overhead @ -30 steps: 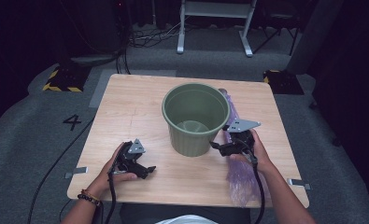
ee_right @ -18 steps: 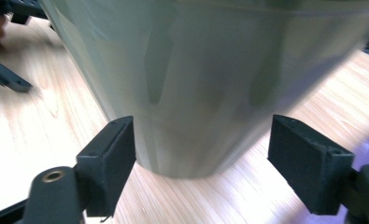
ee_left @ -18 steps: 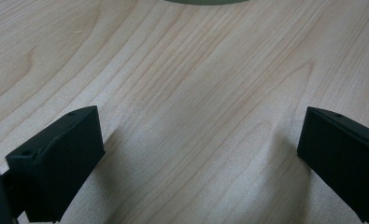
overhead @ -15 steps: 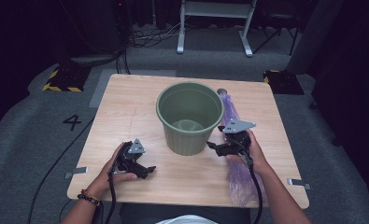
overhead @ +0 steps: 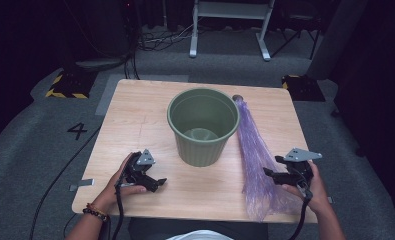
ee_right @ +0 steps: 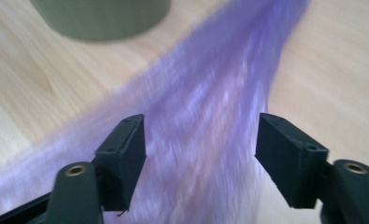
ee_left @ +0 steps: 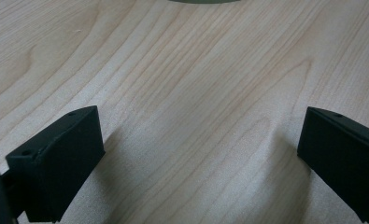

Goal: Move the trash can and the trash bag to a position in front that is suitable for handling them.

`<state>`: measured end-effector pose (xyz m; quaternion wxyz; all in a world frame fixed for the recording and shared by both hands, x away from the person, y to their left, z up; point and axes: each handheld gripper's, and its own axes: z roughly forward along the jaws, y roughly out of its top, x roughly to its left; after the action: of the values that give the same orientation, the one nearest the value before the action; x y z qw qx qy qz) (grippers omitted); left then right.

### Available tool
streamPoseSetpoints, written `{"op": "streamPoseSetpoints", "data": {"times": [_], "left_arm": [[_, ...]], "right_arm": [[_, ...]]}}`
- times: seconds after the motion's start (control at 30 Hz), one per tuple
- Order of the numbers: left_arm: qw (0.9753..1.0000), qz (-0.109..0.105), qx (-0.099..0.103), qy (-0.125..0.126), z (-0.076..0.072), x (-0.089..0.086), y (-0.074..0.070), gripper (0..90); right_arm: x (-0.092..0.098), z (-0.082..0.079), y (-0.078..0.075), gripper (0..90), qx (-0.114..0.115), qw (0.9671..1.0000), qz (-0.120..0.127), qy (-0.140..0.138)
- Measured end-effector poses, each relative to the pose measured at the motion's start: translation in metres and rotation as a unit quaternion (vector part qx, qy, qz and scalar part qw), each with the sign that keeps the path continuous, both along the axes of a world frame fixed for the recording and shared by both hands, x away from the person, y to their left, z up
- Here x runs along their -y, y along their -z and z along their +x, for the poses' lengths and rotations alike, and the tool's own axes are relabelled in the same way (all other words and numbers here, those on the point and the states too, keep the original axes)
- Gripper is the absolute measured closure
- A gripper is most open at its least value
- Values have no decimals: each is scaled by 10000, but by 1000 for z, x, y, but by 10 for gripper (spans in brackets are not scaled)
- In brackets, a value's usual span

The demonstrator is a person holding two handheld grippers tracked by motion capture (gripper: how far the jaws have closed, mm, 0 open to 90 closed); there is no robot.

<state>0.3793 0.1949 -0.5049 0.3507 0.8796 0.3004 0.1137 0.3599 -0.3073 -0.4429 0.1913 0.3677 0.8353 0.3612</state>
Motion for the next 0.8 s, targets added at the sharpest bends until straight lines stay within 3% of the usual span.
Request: {"op": "streamPoseSetpoints", "data": {"times": [0.17, 0.37, 0.57, 0.73, 0.8], "left_arm": [[10000, 1, -6, -1, 0, 0, 0, 2], [10000, 0, 0, 0, 0, 0, 0, 2], [10000, -3, -3, 1, 0, 0, 0, 2], [10000, -2, -3, 1, 0, 0, 0, 2], [10000, -2, -4, 2, 0, 0, 0, 2]], "right_arm": [[20, -10, 25, 415, -363, 9993, -130, -10], [27, -12, 40, 518, -547, 9982, -223, -46], [32, -2, 47, 648, -476, 9988, -89, -120], [35, 6, 49, 675, -392, 9992, 5, -88], [38, 13, 49, 664, -286, 9995, -118, 35]]}}
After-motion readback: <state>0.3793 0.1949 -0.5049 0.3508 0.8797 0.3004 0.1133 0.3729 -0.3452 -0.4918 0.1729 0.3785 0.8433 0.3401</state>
